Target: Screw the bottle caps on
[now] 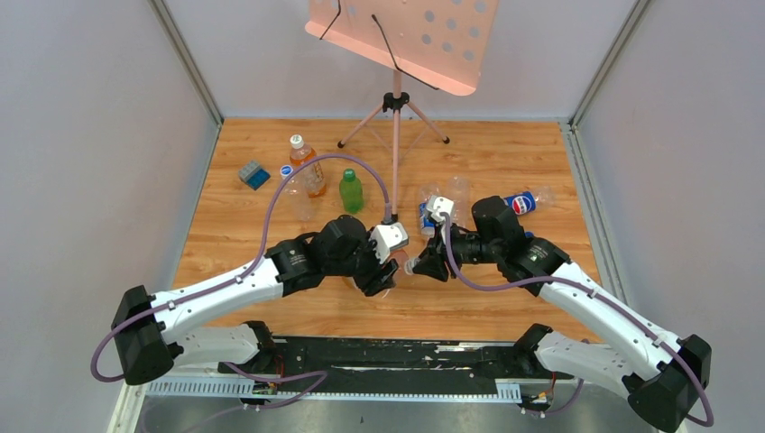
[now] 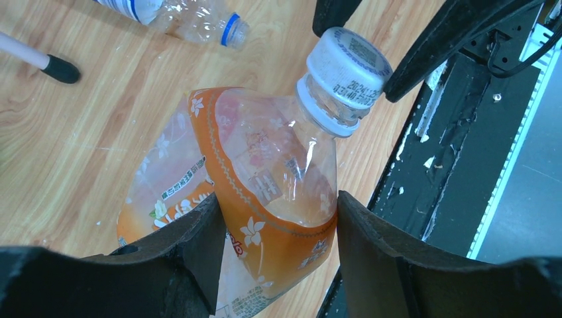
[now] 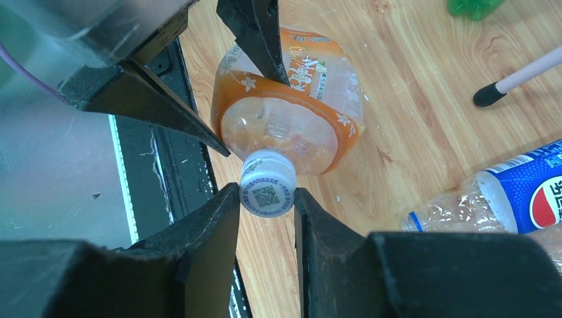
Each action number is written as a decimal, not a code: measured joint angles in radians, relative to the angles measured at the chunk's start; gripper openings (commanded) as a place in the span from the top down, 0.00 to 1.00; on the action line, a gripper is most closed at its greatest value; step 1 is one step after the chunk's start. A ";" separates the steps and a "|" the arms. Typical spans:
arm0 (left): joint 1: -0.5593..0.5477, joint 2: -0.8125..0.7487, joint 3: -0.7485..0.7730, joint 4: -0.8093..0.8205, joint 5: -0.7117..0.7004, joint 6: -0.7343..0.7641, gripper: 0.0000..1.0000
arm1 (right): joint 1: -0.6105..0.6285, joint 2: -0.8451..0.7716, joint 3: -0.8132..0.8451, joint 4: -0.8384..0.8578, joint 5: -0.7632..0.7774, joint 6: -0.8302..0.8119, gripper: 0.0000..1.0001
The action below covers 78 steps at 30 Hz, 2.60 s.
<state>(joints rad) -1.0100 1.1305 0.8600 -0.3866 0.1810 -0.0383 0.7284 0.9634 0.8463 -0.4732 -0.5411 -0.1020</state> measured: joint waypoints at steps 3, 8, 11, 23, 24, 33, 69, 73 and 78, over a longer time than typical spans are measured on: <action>0.003 -0.009 0.000 0.002 -0.005 -0.010 1.00 | 0.002 -0.003 -0.005 0.004 -0.003 -0.006 0.94; 0.005 -0.013 0.000 0.006 -0.002 -0.044 1.00 | 0.003 -0.006 -0.017 0.010 -0.003 -0.017 0.94; 0.015 -0.013 0.000 0.010 0.009 -0.072 1.00 | 0.003 -0.006 -0.017 0.016 -0.003 -0.027 0.94; 0.059 -0.013 -0.066 0.082 0.083 -0.144 1.00 | 0.003 0.042 -0.017 0.026 -0.011 -0.044 0.97; 0.060 -0.013 -0.071 0.084 0.083 -0.143 1.00 | 0.003 0.052 -0.016 0.025 -0.014 -0.039 0.97; 0.065 -0.047 -0.130 0.139 0.044 -0.155 1.00 | 0.004 0.143 0.045 -0.004 0.012 0.085 1.00; 0.072 -0.005 -0.199 0.360 -0.068 -0.336 1.00 | 0.037 0.097 0.257 -0.154 0.423 0.683 0.25; 0.109 0.005 -0.171 0.332 -0.003 -0.348 1.00 | 0.036 0.040 0.229 -0.135 0.389 0.512 0.35; 0.172 0.005 -0.165 0.323 0.089 -0.371 1.00 | -0.019 -0.006 0.170 -0.115 0.265 0.285 0.39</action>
<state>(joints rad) -0.8379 1.1355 0.6952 -0.0635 0.2703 -0.4091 0.7090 0.9577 1.0164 -0.5884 -0.2764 0.1829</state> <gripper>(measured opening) 0.625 0.627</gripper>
